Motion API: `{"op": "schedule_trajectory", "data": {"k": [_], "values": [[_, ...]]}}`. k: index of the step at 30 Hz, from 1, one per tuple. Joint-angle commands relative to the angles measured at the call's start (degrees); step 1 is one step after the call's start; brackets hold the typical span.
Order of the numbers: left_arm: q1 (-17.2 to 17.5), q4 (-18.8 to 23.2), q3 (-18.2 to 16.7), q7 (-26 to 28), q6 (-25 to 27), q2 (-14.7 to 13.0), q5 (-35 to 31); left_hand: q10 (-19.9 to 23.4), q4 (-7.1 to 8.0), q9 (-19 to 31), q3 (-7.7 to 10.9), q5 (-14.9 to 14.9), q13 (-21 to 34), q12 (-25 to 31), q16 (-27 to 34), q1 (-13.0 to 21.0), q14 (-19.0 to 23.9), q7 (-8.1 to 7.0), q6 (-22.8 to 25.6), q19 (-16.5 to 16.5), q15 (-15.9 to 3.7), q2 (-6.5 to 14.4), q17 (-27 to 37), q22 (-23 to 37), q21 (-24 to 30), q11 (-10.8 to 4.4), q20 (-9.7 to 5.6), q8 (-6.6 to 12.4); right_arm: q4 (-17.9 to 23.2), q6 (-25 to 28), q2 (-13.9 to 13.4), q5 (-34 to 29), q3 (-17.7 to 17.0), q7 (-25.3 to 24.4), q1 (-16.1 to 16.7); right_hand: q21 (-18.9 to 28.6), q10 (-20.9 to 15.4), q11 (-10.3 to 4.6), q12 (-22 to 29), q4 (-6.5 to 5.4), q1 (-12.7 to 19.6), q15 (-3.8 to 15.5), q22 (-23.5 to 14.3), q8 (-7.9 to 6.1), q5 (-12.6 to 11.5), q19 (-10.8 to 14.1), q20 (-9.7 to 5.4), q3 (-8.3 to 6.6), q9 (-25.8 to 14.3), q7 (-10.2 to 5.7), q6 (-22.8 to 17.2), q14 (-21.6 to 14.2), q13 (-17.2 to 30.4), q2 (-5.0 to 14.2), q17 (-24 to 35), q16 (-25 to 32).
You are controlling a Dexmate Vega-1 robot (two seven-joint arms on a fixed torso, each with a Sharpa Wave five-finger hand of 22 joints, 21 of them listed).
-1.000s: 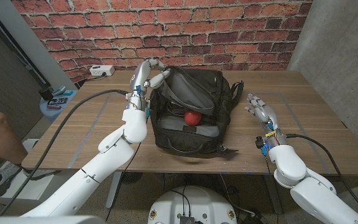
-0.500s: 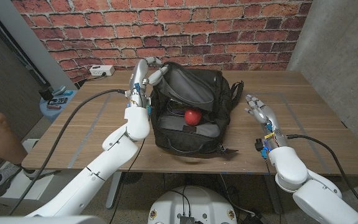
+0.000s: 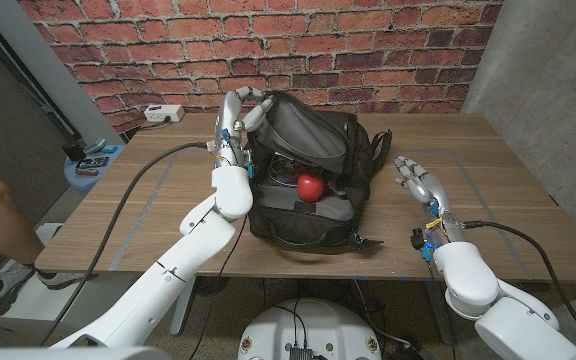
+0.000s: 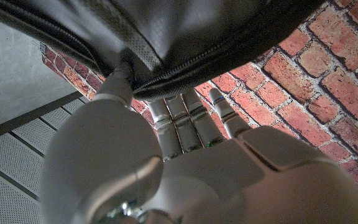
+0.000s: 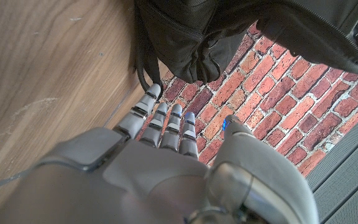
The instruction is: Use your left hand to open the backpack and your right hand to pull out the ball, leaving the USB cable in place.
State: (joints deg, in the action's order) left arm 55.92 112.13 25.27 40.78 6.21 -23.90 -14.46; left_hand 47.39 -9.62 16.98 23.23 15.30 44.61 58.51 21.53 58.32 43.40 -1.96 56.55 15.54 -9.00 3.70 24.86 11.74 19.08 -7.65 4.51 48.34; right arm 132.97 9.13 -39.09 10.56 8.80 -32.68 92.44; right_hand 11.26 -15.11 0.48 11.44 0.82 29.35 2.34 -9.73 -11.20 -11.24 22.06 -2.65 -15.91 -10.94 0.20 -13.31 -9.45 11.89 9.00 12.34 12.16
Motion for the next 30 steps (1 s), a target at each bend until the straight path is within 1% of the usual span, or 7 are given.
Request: {"op": "schedule_trajectory", "data": {"k": [1,10,12,14,22,25,30], "values": [[-3.4,-3.2,2.0,-0.1,-1.3,2.3,2.1,0.2,0.28,0.3,0.37,0.5,0.1,0.6,-0.1,0.8,0.2,0.51,0.1,0.2,0.56,1.0,0.4,0.1,0.3,0.35,0.53,0.50,3.8,4.1,0.0,-1.9,-0.3,-0.8,2.6,-0.1,-0.2,0.19,0.4,0.37,0.7,-0.12,-0.1,-0.36,0.2,0.6,-1.45,-0.28,-0.1,0.05,-0.5,-0.5,0.1,0.01,0.1,0.2],[-3.9,-2.6,2.1,-0.9,0.2,2.3,3.5,-0.1,0.35,0.6,0.45,0.7,0.1,0.8,-0.3,0.8,0.1,0.71,-0.1,0.1,0.70,1.1,0.5,0.2,0.3,0.36,0.81,0.62,7.4,8.7,-0.5,-3.2,0.3,-1.0,4.1,-0.1,-0.2,0.14,0.4,0.70,1.0,-0.19,-0.1,-0.39,0.2,0.6,-1.45,-0.36,-0.1,0.06,-0.6,-0.4,0.1,0.01,0.1,0.3],[-3.7,-2.4,2.0,-0.9,0.4,2.2,3.9,-0.4,0.38,0.7,0.49,0.8,0.1,0.8,-0.4,0.9,0.0,0.76,-0.2,0.0,0.84,1.2,0.6,0.2,0.3,0.59,0.90,0.63,8.4,10.3,-0.8,-3.8,0.6,-1.2,4.3,-0.1,-0.4,0.20,0.4,0.85,1.1,-0.11,-0.1,-0.39,0.2,0.6,-1.45,-0.42,-0.1,0.08,-0.6,-0.5,0.1,0.01,0.1,0.3],[-3.6,-2.0,1.9,-1.1,0.7,2.1,4.2,-0.3,0.37,0.7,0.44,0.8,0.0,0.8,-0.4,0.8,0.1,0.77,-0.2,0.0,0.78,1.1,0.6,0.2,0.3,0.40,0.86,0.66,9.5,12.2,-1.1,-4.5,1.1,-1.5,4.3,-0.1,-0.4,0.28,0.5,1.02,1.3,-0.17,-0.1,-0.40,0.2,0.6,-1.42,-0.46,-0.1,0.05,-0.6,-0.5,0.1,0.01,0.1,0.3],[-2.8,-0.1,1.1,-2.4,2.5,0.8,6.0,-0.7,0.40,1.0,0.39,0.9,0.2,1.1,-0.6,0.8,-0.1,0.81,-0.5,-0.3,0.99,1.2,1.0,0.2,0.3,0.63,0.99,0.70,12.7,16.9,-1.7,-5.0,1.7,-1.5,5.0,-0.1,-0.6,0.19,0.5,1.36,1.5,-0.13,-0.1,-0.50,0.3,0.6,-1.29,-0.52,-0.1,0.00,-0.9,-0.5,0.1,0.01,0.1,0.3],[-2.5,0.6,0.6,-2.8,3.0,0.3,6.5,-0.8,0.42,0.9,0.44,0.9,0.0,1.1,-0.8,0.8,-0.2,0.76,-0.5,-0.3,0.97,1.1,0.9,0.2,0.3,0.46,0.96,0.67,13.9,18.6,-1.9,-5.1,1.9,-1.6,5.3,-0.1,-0.7,0.30,0.6,1.49,1.6,-0.10,-0.1,-0.53,0.3,0.6,-1.25,-0.54,-0.1,-0.03,-1.0,-0.6,0.2,0.01,0.1,0.4],[-2.3,1.8,0.0,-3.8,4.2,-0.6,7.5,-0.9,0.47,0.8,0.39,1.0,0.0,1.2,-0.9,0.7,-0.3,0.65,-0.5,-0.4,1.03,1.1,1.0,0.2,0.3,0.51,0.97,0.62,14.9,19.8,-2.0,-5.0,2.3,-1.6,5.6,0.0,-0.8,0.12,0.6,1.63,1.6,-0.12,-0.1,-0.55,0.3,0.7,-1.23,-0.54,-0.1,-0.04,-1.1,-0.6,0.2,-0.01,0.1,0.4]]}}
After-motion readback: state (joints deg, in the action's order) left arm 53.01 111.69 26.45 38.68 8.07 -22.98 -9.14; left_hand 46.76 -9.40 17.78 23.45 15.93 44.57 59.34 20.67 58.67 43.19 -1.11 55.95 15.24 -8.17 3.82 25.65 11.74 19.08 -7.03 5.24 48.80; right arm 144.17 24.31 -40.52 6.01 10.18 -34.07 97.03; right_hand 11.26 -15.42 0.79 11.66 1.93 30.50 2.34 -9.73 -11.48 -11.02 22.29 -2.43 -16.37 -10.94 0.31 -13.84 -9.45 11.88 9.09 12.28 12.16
